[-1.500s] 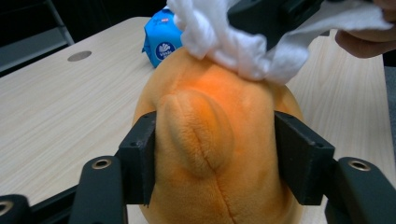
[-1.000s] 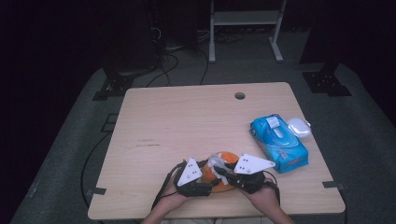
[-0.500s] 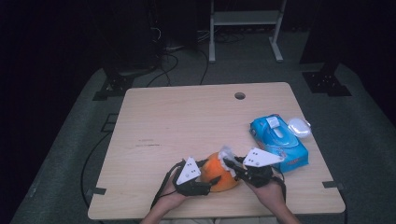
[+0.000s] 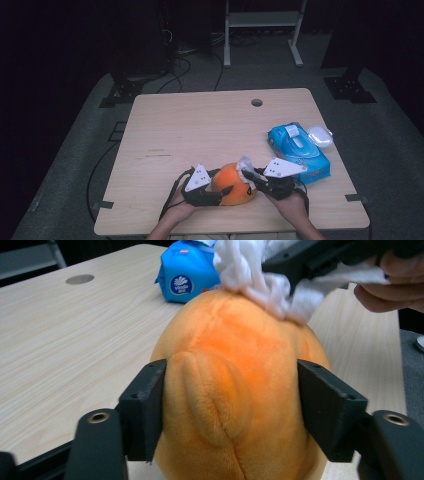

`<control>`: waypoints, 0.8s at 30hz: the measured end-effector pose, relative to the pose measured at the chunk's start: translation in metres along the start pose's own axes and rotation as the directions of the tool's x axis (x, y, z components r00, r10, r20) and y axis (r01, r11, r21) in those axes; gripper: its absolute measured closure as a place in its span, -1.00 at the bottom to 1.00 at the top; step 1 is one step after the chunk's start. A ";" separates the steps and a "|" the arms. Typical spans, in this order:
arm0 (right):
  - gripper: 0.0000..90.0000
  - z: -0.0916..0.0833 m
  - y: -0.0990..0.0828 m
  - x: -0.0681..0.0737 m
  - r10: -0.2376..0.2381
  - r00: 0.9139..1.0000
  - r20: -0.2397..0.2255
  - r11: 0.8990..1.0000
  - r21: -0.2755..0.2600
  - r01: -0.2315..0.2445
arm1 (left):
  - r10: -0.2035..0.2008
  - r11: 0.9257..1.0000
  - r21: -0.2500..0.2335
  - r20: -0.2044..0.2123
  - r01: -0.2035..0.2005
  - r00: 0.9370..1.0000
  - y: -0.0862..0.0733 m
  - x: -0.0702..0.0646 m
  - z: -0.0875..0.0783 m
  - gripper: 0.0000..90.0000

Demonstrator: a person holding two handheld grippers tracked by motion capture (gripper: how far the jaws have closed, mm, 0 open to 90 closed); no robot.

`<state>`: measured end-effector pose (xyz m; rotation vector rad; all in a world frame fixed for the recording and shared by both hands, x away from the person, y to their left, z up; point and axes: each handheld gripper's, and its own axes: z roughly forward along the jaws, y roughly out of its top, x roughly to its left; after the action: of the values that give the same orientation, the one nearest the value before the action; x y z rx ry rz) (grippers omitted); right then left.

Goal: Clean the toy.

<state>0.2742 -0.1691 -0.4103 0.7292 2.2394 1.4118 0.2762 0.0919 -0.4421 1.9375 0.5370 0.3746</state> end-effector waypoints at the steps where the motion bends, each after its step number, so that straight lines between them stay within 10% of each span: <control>1: 0.78 0.000 -0.002 -0.003 0.005 1.000 0.017 1.000 0.008 -0.005 | 0.000 1.000 0.002 -0.004 0.000 1.000 -0.001 0.002 0.000 -0.22; 7: 0.78 -0.002 -0.007 -0.011 0.052 0.998 0.030 0.998 0.017 -0.053 | -0.023 1.000 0.003 -0.019 0.023 1.000 -0.006 0.008 0.000 -0.22; 11: 0.78 0.002 0.000 0.009 -0.038 0.999 -0.007 0.999 0.029 0.039 | -0.042 0.999 0.003 -0.018 0.042 0.999 -0.007 0.010 0.000 -0.22; 18: 0.78 -0.002 -0.015 -0.026 0.095 0.995 0.033 0.992 0.082 -0.097 | -0.036 0.999 0.001 -0.025 0.036 0.999 -0.007 0.008 0.001 -0.22; 24: 0.78 -0.006 -0.011 -0.019 0.062 0.998 0.019 0.995 0.071 -0.063 | -0.029 1.000 0.004 -0.035 0.029 0.999 -0.008 0.010 -0.001 -0.25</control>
<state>0.2834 -0.1892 -0.4169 0.8386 2.2834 1.3545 0.2825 0.1005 -0.4494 1.9287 0.5886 0.3893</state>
